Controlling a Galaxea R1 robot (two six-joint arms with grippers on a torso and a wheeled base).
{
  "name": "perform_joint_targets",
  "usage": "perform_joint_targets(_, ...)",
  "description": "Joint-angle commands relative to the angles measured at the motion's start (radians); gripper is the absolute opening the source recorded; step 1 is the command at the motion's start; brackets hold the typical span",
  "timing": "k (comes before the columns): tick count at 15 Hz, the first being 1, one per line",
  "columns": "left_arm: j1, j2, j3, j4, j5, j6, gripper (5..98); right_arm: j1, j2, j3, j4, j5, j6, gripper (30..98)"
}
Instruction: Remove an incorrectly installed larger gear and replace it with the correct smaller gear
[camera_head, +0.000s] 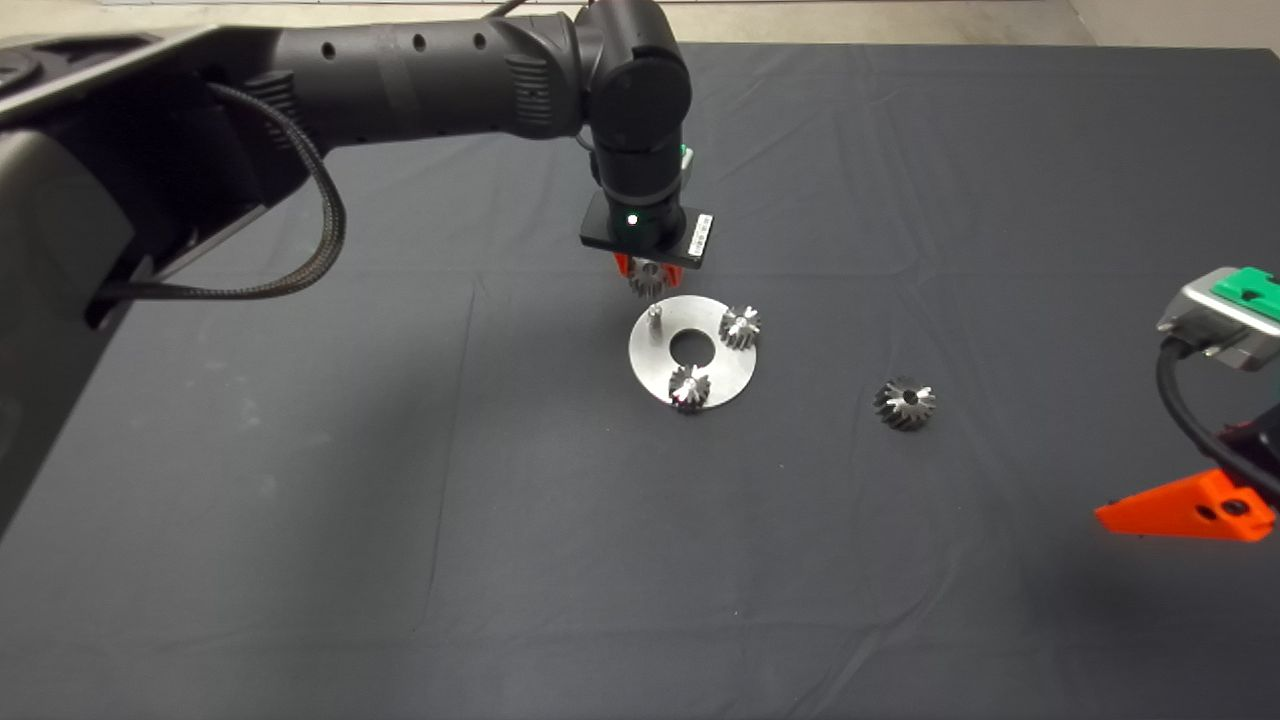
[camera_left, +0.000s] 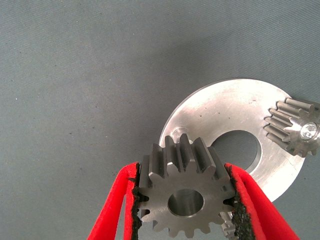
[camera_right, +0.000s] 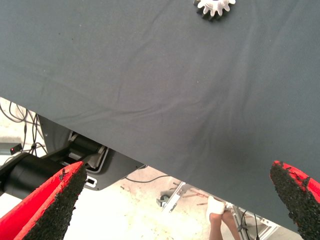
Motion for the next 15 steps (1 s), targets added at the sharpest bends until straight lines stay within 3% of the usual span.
perform_joint_targets(1,-0.005,0.005,0.0,-0.009,0.006,-0.002,33.6,0.02,0.007,-0.001,0.035,-0.004,0.008,96.8)
perform_joint_targets(5,0.028,0.008,0.0,-0.008,0.004,-0.002,33.6,0.02,0.001,-0.001,0.035,-0.004,0.008,96.8)
perform_joint_targets(15,0.033,0.011,-0.025,-0.005,0.0,0.002,33.6,0.02,0.001,0.0,0.032,-0.003,0.008,96.8)
